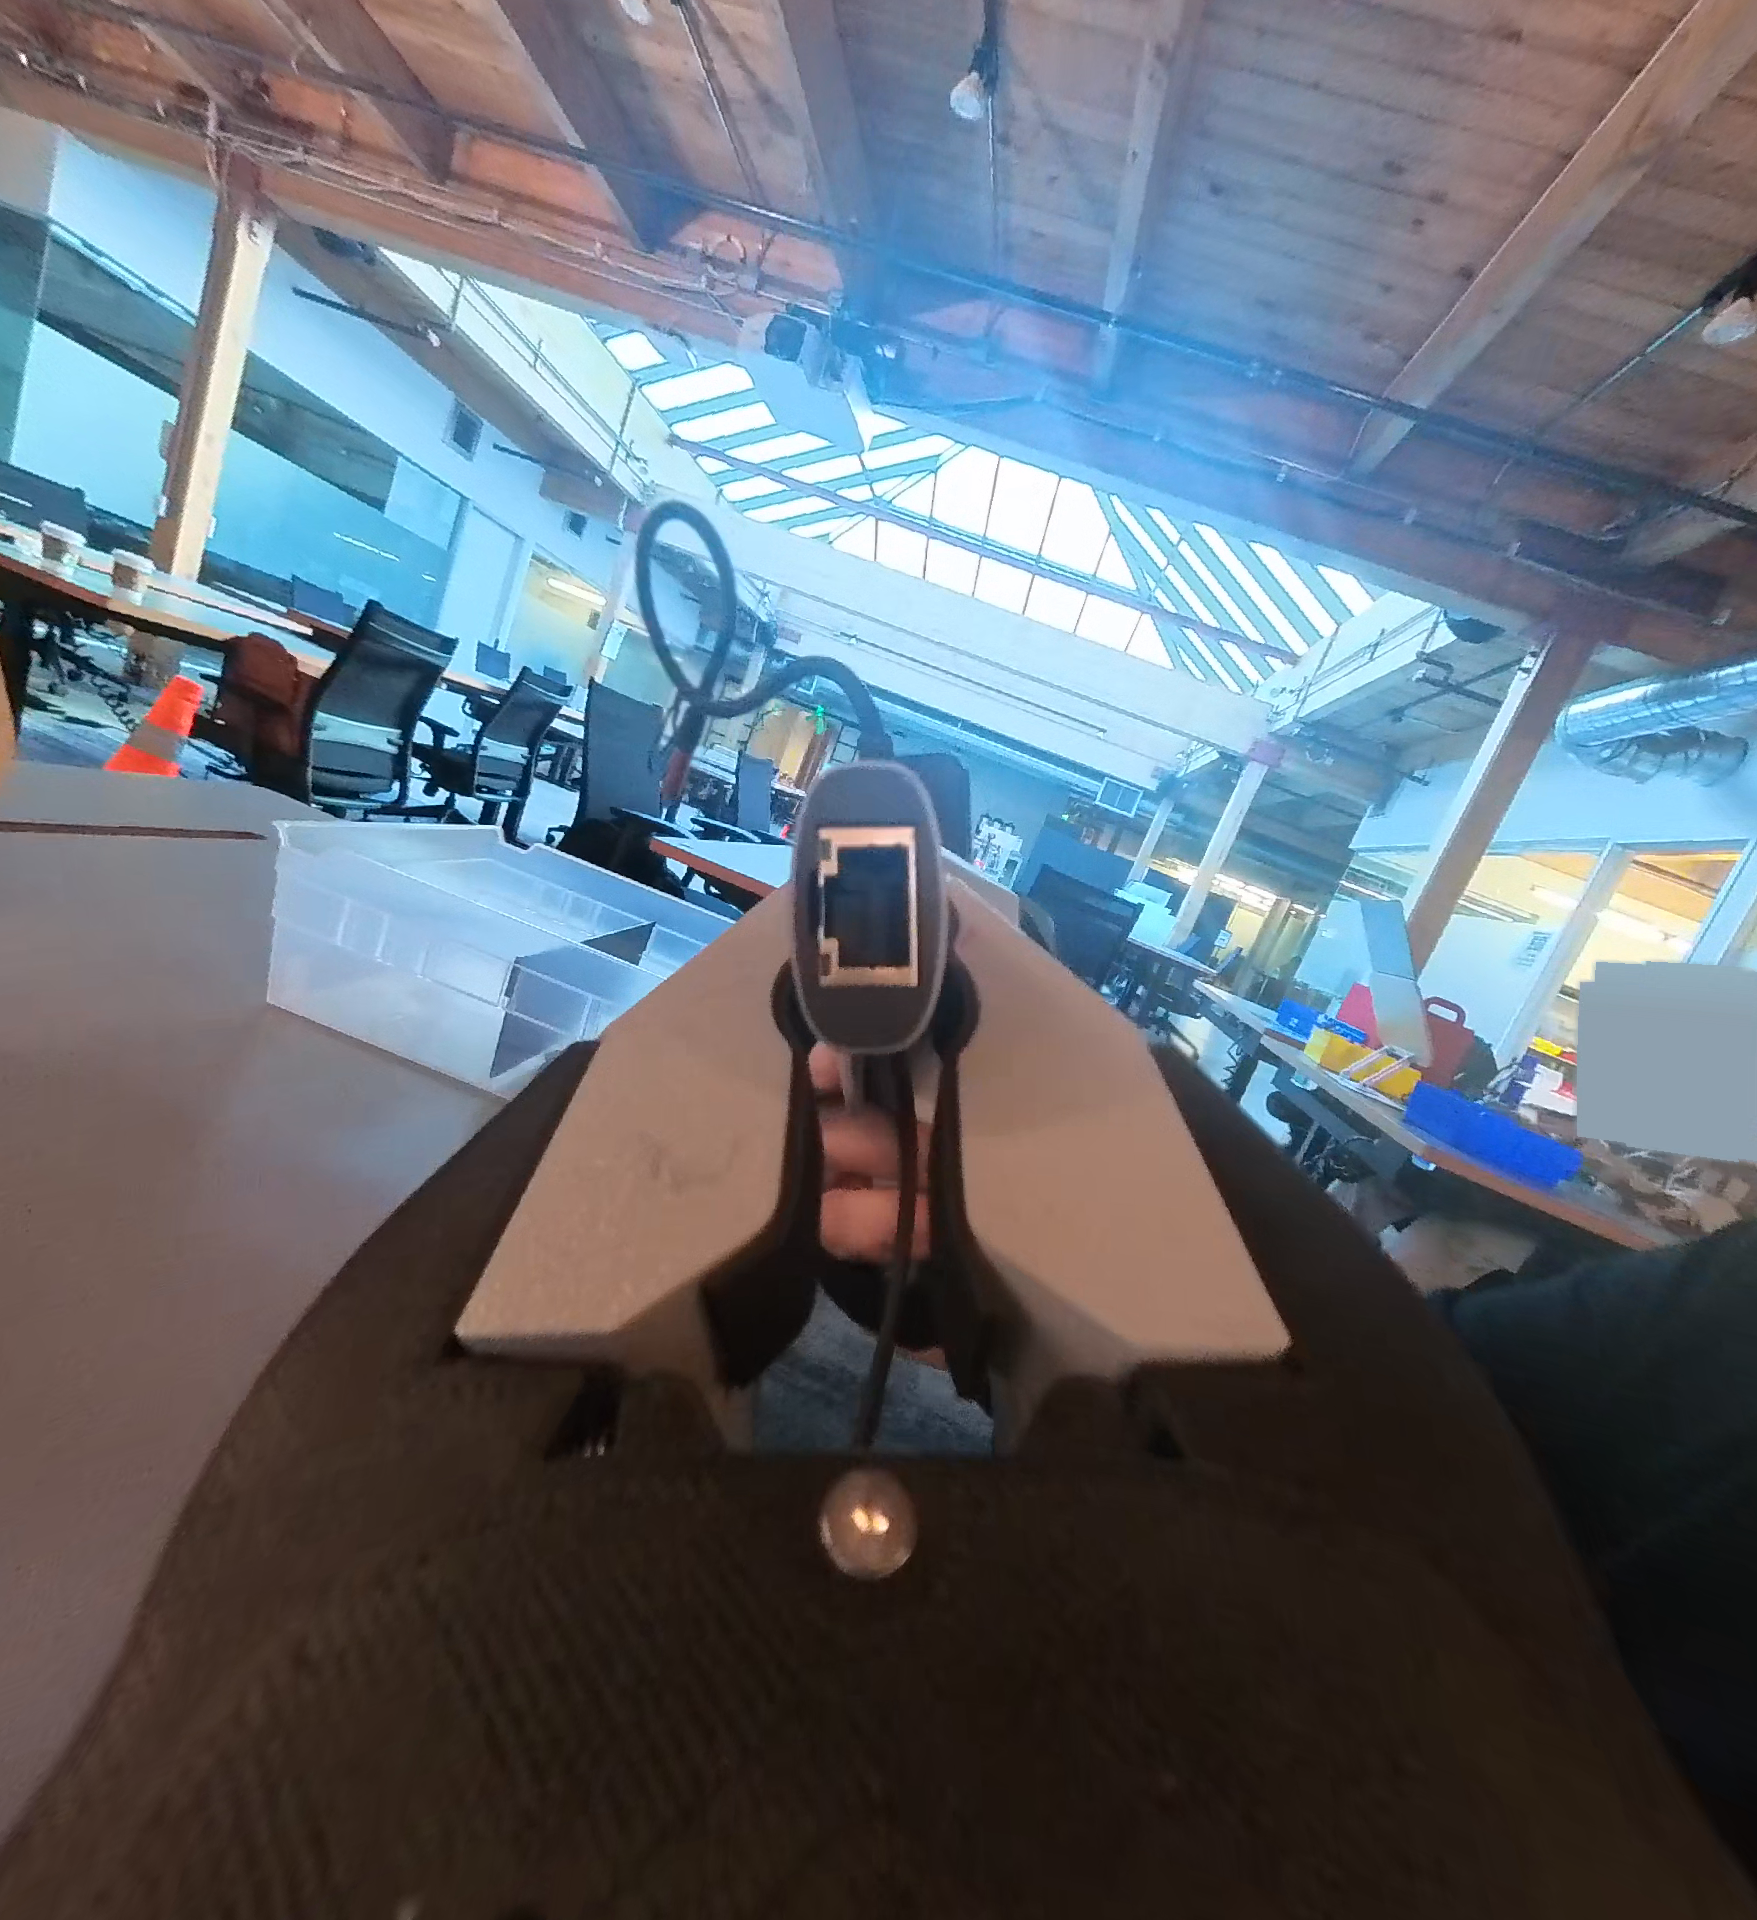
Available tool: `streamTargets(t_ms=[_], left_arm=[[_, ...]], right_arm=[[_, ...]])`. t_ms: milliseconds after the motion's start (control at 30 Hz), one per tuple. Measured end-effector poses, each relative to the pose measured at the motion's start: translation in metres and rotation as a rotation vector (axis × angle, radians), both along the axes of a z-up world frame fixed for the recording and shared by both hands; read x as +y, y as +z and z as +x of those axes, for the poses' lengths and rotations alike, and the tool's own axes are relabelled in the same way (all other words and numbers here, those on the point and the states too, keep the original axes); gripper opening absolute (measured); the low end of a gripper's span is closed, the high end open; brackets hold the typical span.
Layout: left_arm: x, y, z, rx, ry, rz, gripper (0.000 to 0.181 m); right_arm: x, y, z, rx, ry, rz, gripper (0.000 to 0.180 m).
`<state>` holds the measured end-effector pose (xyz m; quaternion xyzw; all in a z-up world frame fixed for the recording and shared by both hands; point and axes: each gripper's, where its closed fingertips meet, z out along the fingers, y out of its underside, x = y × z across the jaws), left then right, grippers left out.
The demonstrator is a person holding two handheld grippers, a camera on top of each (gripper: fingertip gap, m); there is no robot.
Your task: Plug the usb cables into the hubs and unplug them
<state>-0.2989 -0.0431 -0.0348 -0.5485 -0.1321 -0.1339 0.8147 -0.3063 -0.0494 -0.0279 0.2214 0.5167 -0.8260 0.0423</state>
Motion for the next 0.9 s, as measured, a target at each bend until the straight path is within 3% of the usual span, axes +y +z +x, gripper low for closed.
streamTargets(t_ms=[333, 500, 700, 900], left_arm=[[-0.001, 0.000, -0.004, -0.002, 0.008, -0.009, 0.016], [-0.006, 0.006, 0.002, 0.050, -0.007, -0.024, 0.015], [-0.004, 0.004, 0.004, 0.066, -0.011, -0.051, 0.015], [0.001, 0.001, 0.006, 0.065, -0.018, -0.059, 0.015]], right_arm=[[0.000, 0.000, -0.004, -0.030, 0.023, -0.072, 0.002], [-0.006, 0.003, 0.004, 0.149, -0.023, 0.145, 0.004], [-0.003, -0.008, 0.010, 0.190, 0.011, 0.361, 0.004], [0.001, -0.013, 0.012, 0.174, 0.048, 0.411, 0.005]])
